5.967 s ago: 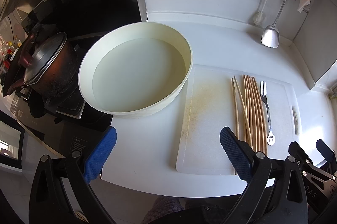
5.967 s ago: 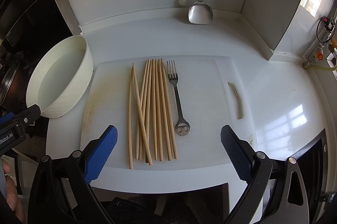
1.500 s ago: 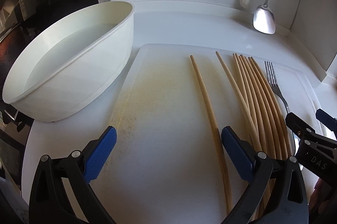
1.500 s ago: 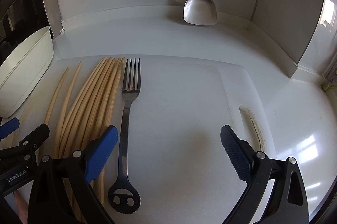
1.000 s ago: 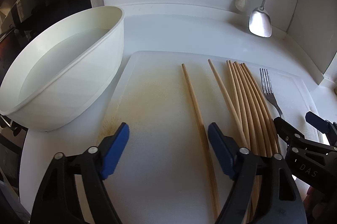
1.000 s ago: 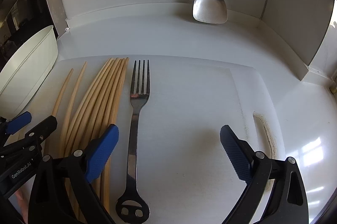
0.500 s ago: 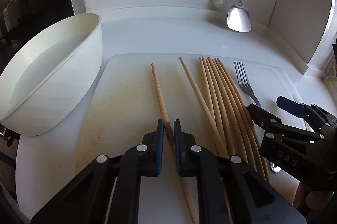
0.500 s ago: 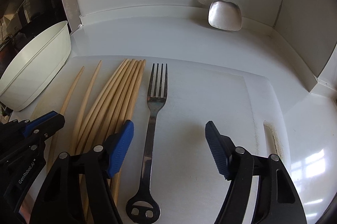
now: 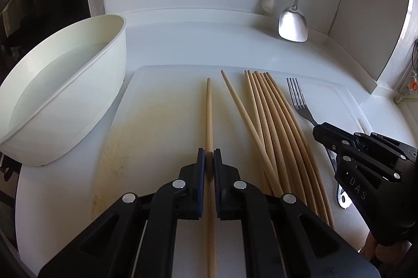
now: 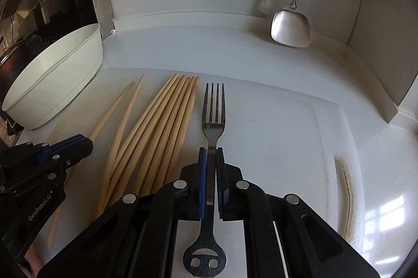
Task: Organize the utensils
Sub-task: 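Carry the chopstick with the left tool while the right tool carries the fork into the bowl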
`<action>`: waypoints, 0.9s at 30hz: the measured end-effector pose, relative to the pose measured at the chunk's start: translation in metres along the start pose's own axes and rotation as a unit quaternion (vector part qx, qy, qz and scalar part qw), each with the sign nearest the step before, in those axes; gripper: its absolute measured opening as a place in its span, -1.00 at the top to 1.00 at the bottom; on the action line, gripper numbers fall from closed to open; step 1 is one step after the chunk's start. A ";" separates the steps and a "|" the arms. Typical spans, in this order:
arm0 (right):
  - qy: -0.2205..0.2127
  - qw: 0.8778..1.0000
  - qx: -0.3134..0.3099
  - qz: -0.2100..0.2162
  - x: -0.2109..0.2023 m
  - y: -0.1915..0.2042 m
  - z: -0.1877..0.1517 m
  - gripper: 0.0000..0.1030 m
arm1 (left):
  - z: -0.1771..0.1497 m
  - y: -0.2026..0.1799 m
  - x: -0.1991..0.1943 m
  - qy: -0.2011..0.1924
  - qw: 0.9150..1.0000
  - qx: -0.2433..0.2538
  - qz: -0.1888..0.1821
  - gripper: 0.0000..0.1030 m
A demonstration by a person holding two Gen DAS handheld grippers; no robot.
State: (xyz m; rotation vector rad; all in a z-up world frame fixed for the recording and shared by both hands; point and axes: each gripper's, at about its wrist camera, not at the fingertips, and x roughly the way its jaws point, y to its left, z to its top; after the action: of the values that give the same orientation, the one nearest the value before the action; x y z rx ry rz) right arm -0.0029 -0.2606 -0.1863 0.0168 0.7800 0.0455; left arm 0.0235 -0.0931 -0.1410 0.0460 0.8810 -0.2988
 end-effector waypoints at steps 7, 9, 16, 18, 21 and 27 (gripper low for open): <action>-0.016 0.999 0.032 0.007 -0.006 -0.009 -0.007 0.87 | -0.001 0.005 -0.002 0.001 1.000 -0.009 -0.009 0.87; -0.023 0.999 0.037 0.011 -0.009 -0.012 -0.008 0.87 | 0.000 0.005 -0.005 -0.002 1.000 -0.011 -0.013 0.87; -0.038 0.998 0.045 0.017 -0.017 -0.017 -0.008 0.87 | 0.004 0.004 -0.013 -0.009 1.000 -0.012 -0.017 0.87; -0.039 0.998 0.045 0.018 -0.020 -0.017 -0.006 0.87 | 0.005 0.004 -0.016 -0.011 1.000 -0.012 -0.018 0.87; -0.041 0.998 0.044 0.020 -0.024 -0.016 -0.004 0.87 | 0.008 0.003 -0.021 -0.014 1.000 -0.010 -0.017 0.87; -0.041 0.998 0.040 0.025 -0.036 -0.010 0.002 0.87 | 0.016 0.008 -0.038 -0.019 1.000 -0.015 -0.012 0.87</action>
State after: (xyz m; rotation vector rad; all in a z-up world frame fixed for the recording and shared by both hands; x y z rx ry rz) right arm -0.0262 -0.2724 -0.1600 0.1128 0.6981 0.0608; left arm 0.0153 -0.0789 -0.1020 0.0025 0.8494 -0.3082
